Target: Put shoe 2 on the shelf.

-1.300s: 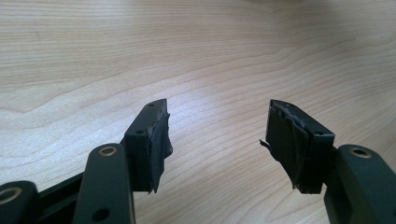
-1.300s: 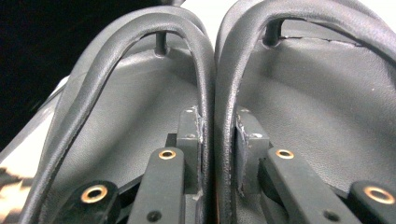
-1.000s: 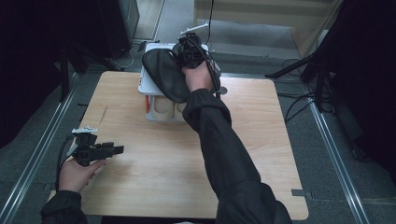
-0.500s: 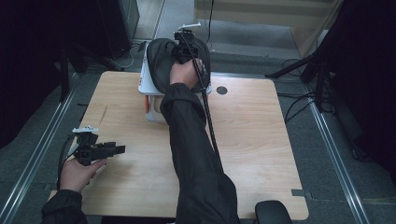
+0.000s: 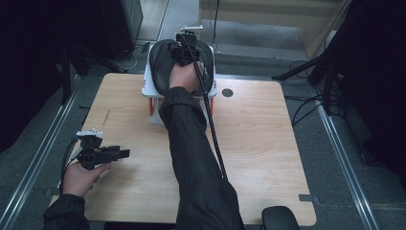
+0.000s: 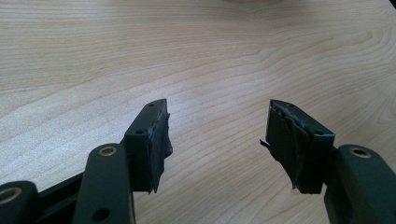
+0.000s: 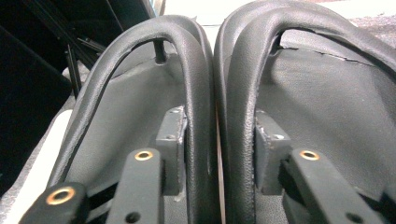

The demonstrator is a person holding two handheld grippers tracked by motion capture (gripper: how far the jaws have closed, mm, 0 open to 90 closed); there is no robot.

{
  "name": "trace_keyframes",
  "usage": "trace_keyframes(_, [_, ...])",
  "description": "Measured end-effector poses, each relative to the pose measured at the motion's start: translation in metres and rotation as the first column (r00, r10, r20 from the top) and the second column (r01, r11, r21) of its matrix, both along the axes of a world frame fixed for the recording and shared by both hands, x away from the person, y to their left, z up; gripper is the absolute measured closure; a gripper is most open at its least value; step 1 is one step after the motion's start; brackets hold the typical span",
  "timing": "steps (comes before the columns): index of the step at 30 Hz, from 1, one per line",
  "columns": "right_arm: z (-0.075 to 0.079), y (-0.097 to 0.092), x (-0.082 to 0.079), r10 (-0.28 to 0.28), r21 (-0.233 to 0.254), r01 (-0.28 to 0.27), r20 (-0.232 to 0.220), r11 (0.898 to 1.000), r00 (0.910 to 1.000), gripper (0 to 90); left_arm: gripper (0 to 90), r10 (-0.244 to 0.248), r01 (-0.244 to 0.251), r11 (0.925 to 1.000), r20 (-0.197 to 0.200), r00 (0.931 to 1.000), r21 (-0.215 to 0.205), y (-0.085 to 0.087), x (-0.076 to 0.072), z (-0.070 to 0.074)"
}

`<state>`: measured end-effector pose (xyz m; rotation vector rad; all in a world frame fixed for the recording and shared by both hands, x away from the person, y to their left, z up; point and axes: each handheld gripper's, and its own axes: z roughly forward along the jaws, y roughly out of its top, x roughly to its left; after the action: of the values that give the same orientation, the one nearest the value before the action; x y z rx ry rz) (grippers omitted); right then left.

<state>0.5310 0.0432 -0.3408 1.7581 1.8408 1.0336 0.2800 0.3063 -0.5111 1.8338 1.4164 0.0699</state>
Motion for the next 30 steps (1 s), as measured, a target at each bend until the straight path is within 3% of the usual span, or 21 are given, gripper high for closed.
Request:
trace_keyframes(6, [0.0023, 0.0016, -0.0028, -0.016, 0.058, 0.015, 0.014, 0.998, 0.9998, 51.0, 39.7, -0.003, 0.003, 1.0000, -0.002, 1.0000, 0.000, 0.0002, 0.0002, 0.0000])
trace_keyframes(16, [0.0034, 0.0048, -0.0048, -0.001, 0.059, 0.000, 0.012, 0.998, 0.9999, 47.9, 39.6, -0.003, 0.003, 1.0000, -0.006, 1.0000, 0.000, 0.0005, 0.0010, -0.0006])
trace_keyframes(20, [0.0034, 0.0043, -0.0056, 0.016, 0.032, -0.016, 0.014, 0.999, 0.9998, 48.0, 39.7, -0.006, 0.006, 1.0000, -0.009, 0.9999, 0.002, 0.0003, 0.0012, -0.0006])
trace_keyframes(30, [0.0095, -0.0026, -0.0079, 0.045, 0.048, -0.046, 0.009, 0.998, 0.9989, 47.3, 39.5, 0.000, 0.000, 1.0000, -0.008, 1.0000, 0.003, 0.0008, 0.0014, -0.0014])
